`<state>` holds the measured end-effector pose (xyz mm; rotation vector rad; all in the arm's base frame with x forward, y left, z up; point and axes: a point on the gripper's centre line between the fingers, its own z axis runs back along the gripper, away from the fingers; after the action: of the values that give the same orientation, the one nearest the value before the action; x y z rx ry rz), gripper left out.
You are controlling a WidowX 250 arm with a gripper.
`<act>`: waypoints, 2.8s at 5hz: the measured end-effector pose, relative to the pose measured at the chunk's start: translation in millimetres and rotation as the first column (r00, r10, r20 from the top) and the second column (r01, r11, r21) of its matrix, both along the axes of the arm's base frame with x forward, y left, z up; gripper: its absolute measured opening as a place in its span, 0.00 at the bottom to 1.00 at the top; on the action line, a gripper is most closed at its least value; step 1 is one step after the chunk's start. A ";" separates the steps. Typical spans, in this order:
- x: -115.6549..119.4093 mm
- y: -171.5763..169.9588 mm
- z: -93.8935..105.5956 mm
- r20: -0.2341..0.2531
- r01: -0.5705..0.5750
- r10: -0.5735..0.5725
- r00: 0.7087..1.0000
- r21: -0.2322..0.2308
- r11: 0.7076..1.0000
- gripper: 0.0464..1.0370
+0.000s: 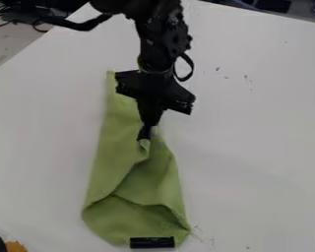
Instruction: Unfold the cloth from right to left
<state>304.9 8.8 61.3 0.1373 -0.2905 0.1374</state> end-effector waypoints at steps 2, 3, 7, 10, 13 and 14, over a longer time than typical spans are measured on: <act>-25.0 77.0 5.7 0.074 -0.117 0.121 0.990 -0.051 0.992 0.01; -37.8 123.0 3.2 0.098 -0.165 0.171 0.980 -0.061 0.984 0.01; -36.5 215.1 -54.9 0.081 -0.187 0.198 0.977 -0.129 0.974 0.44; -42.8 249.5 -50.0 0.063 -0.175 0.178 0.982 -0.040 0.984 0.96; -49.9 285.9 -31.9 0.048 -0.139 0.136 0.989 0.049 0.989 0.96; -51.5 292.7 -22.1 0.037 -0.095 0.095 0.995 -0.005 0.995 0.96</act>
<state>253.3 301.5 39.3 0.1451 -0.3209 0.2351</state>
